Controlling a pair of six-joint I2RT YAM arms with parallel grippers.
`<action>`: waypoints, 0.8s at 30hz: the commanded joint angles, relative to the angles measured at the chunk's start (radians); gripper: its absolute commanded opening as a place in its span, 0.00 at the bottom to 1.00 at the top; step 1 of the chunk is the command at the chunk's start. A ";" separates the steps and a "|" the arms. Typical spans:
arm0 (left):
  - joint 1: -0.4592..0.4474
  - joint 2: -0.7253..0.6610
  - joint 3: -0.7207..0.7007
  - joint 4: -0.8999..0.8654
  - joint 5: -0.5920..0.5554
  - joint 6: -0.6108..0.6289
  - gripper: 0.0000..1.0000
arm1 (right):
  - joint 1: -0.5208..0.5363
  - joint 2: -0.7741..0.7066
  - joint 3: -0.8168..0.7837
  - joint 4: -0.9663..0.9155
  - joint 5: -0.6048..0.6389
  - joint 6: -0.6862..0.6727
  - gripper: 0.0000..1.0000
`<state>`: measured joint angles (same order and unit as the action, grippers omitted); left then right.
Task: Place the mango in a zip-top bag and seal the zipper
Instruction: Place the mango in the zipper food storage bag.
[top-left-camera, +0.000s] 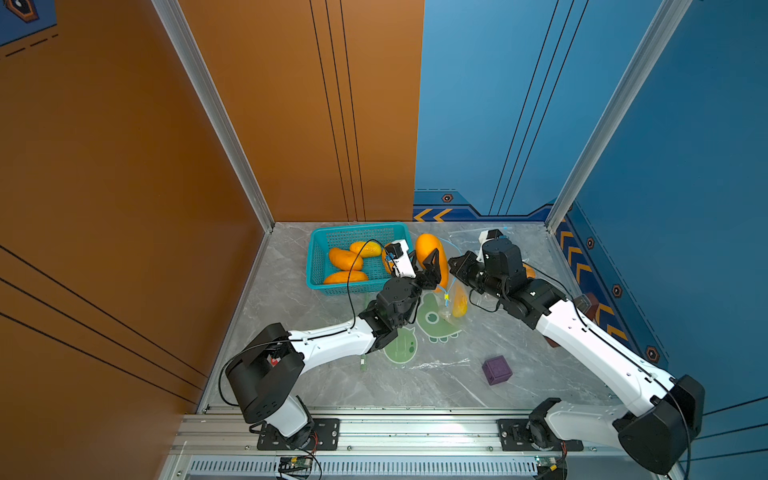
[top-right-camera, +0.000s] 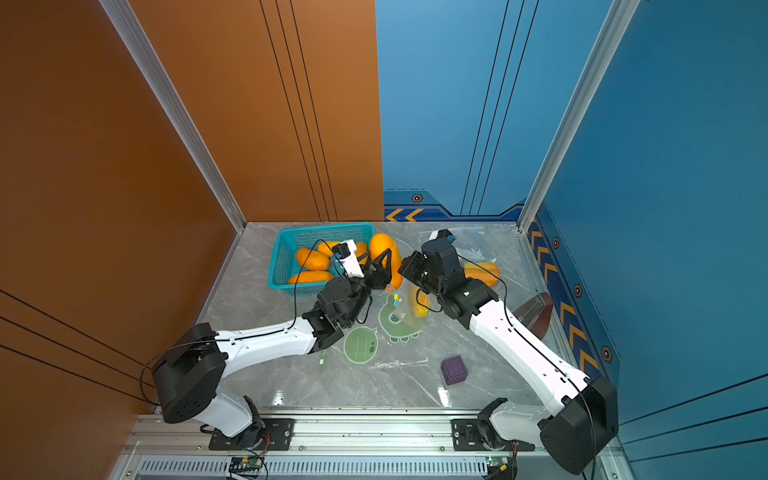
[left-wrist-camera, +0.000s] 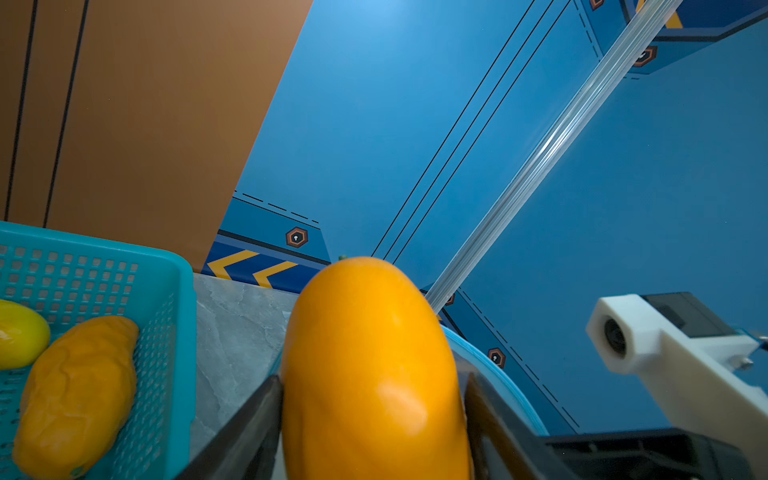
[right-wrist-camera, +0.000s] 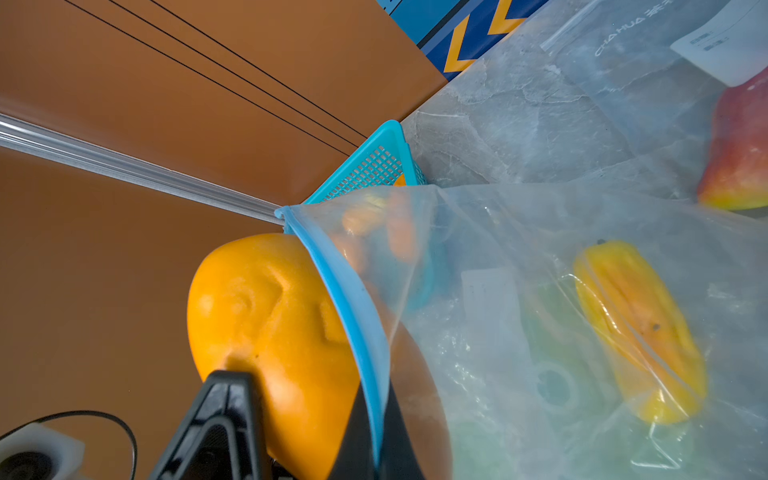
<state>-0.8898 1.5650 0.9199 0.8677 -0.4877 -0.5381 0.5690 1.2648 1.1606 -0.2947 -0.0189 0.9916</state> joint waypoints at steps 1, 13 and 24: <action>-0.010 -0.046 -0.017 0.018 0.018 0.007 0.82 | -0.007 0.001 0.019 0.003 0.031 -0.030 0.00; 0.003 -0.129 -0.069 0.015 -0.042 0.075 0.89 | -0.008 -0.012 0.016 -0.015 0.043 -0.045 0.00; 0.183 -0.227 -0.082 -0.425 -0.074 0.027 0.90 | -0.008 -0.011 0.017 -0.051 0.047 -0.070 0.00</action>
<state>-0.7609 1.3624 0.7929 0.6918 -0.5575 -0.4873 0.5682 1.2648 1.1606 -0.3069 0.0040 0.9501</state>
